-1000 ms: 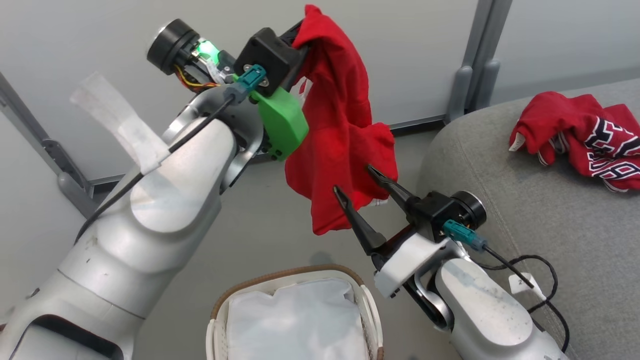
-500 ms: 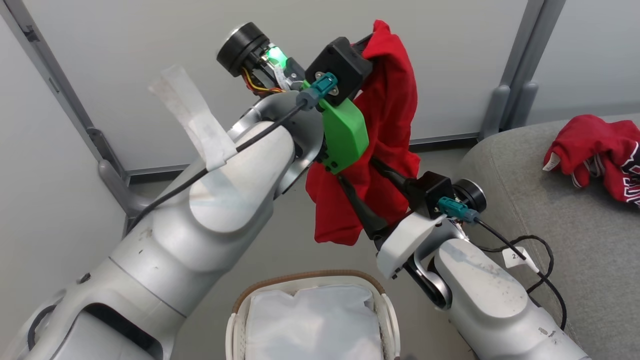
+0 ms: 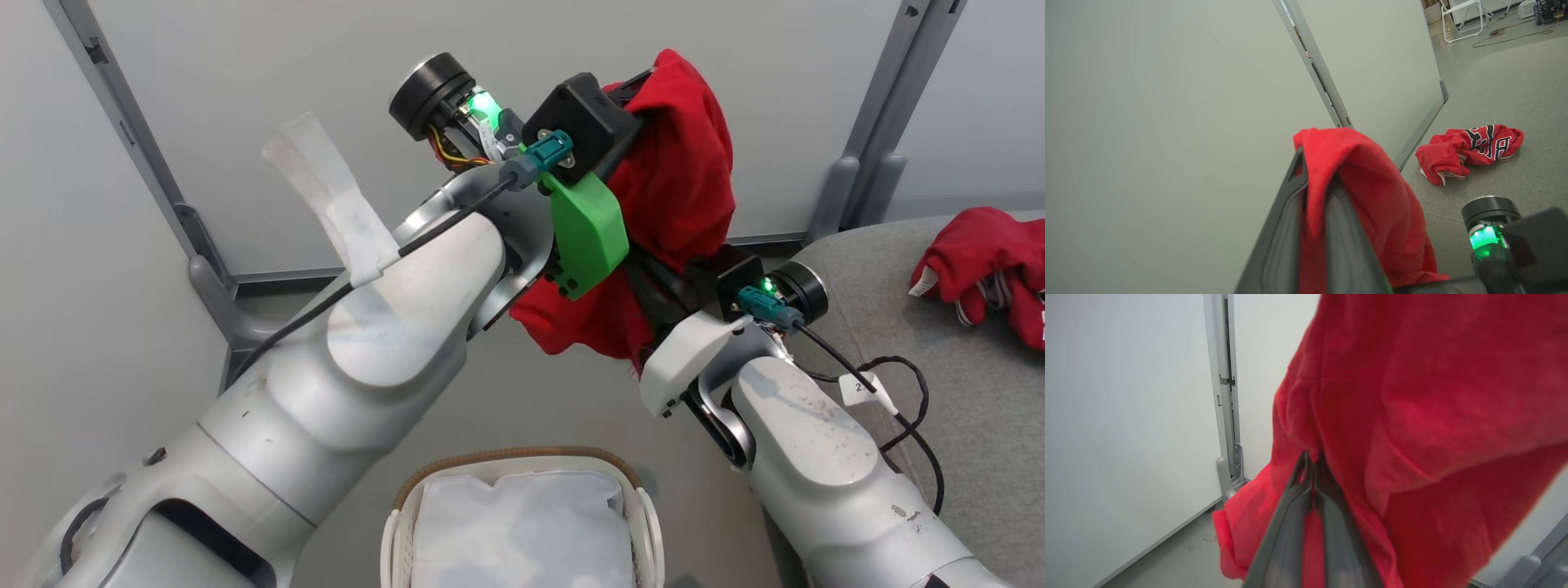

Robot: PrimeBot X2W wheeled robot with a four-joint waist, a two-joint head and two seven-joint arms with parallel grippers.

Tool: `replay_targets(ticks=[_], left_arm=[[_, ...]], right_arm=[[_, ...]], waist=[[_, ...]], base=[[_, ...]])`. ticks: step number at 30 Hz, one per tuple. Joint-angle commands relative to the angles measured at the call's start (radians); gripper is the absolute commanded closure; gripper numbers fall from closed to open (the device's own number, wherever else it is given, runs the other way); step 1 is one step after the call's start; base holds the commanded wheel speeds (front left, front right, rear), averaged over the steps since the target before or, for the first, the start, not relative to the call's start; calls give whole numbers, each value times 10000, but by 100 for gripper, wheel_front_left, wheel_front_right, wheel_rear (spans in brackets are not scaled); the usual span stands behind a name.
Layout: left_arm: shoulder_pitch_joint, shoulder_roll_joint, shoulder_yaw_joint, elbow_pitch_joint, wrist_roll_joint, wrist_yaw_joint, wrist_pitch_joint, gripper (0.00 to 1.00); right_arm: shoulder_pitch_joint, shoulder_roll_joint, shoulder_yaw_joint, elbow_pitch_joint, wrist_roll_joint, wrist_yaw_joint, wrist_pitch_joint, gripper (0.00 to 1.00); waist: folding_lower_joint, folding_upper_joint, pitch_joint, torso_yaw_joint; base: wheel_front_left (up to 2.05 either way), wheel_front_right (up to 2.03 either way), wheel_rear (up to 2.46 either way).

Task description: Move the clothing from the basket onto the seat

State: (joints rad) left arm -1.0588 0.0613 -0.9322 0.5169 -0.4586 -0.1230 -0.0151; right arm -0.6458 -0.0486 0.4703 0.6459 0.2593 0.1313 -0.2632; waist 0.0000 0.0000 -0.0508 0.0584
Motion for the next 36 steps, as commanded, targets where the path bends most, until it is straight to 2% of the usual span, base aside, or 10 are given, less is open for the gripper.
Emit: replay_targets(ticks=[1,8,18,26,28,29,30,35,36], left_arm=[[158,146,91,84,-79,90,-53,100],[366,441,218,539,-214,204,-244,100],[352,486,196,860,-287,290,-429,100],[538,549,260,617,-429,344,-738,100],[713,622,295,415,-550,335,-841,90],[831,692,294,278,-576,346,-867,70],[934,749,309,138,-601,379,-968,62],[1859,967,387,-645,-919,522,-1252,49],[2042,992,361,-787,-986,521,-1264,38]], right_arm=[[176,-35,-23,-44,-46,-11,-24,100],[422,-35,-110,-290,-68,-11,-24,100],[517,-36,-146,-615,-119,-11,-24,100],[531,-37,-711,-639,-322,-11,-24,100],[529,-37,-944,-649,-380,-11,-24,100],[528,-37,-1088,-669,-444,-11,-24,100],[533,-37,-1199,-670,-486,-11,-24,100],[500,-33,-1912,-643,-751,-11,-24,100],[490,-37,-2025,-668,-787,-11,-24,100]], waist=[[0,0,24,-56],[0,0,142,-320],[0,0,236,-484],[0,0,307,-433],[0,0,326,-405],[0,0,339,-390],[0,0,350,-377],[0,0,423,-265],[0,0,434,-246]], base=[[0,0,0],[0,0,0],[0,0,0],[0,0,0],[0,0,0],[0,0,0],[0,0,0],[0,0,0],[0,0,0]])
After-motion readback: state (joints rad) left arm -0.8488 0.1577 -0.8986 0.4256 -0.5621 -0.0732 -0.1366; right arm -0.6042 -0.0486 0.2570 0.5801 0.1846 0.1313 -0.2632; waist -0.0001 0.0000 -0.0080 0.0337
